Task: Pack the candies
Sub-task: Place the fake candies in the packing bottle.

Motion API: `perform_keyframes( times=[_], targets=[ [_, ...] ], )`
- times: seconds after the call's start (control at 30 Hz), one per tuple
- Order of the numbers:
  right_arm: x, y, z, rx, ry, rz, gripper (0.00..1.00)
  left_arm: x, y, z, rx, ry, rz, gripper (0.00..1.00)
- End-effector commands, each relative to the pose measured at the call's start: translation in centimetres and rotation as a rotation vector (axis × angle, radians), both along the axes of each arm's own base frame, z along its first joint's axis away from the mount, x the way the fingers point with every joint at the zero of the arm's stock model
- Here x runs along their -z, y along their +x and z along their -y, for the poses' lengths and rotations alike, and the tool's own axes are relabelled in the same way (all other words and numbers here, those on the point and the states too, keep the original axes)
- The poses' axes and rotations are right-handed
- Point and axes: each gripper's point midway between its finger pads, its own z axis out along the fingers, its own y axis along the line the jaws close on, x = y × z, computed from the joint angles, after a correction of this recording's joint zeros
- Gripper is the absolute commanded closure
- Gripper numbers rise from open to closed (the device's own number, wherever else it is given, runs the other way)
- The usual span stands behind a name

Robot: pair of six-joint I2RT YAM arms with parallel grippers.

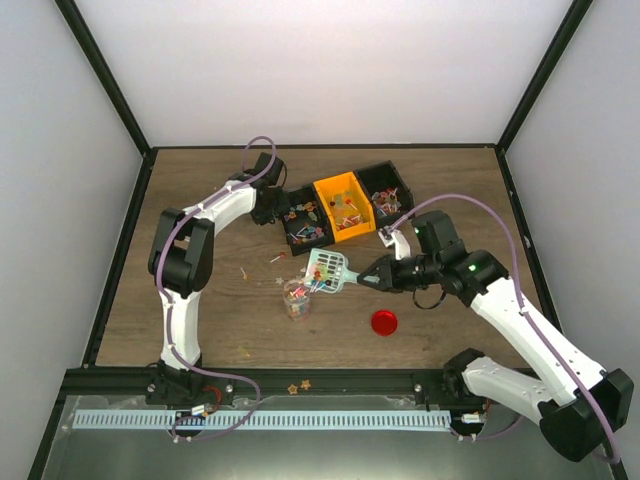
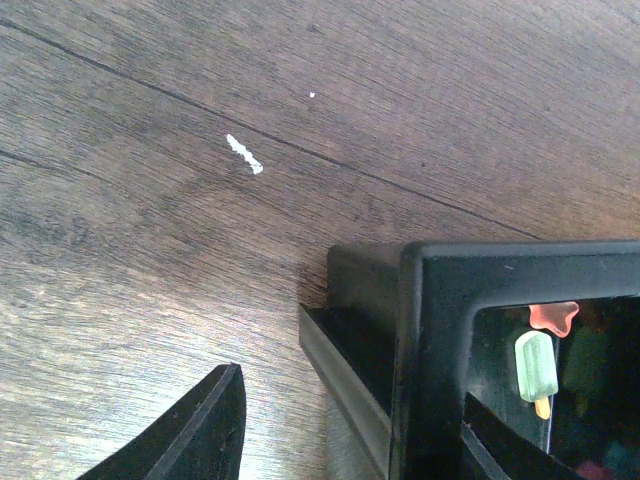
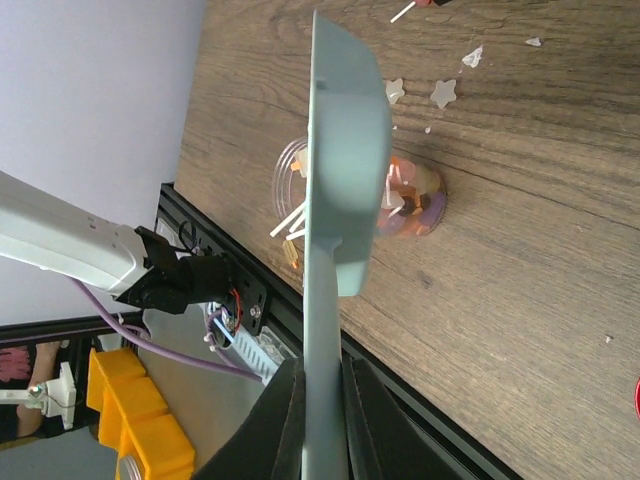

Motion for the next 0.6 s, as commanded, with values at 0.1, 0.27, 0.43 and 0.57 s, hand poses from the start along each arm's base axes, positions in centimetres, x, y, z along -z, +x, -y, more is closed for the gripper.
perform_keyframes(
  times=[0.1, 0.27, 0.43, 0.57],
  targets=[
    [-1.42, -0.5, -0.7, -0.043, -0.019, 0.047, 0.99, -1.59, 0.25, -0.42, -0.001, 0.005, 0.038, 0.54],
    [-1.37, -0.52, -1.02, -0.047, -0.056, 0.053, 0.99, -1.43, 0.28, -0.48, -0.002, 0.003, 0.035, 0.54],
    [-1.84, -0.27, -0.86, -0.039, -0.074, 0.067, 0.99, -1.47, 0.26, -0.54, -0.003, 0.003, 0.035, 0.54],
    [-2.16, -0.21, -0.76, -0.039, -0.084, 0.073, 0.99, -1.33, 0.16, -0.67, -0.005, 0.003, 0.032, 0.54]
  ],
)
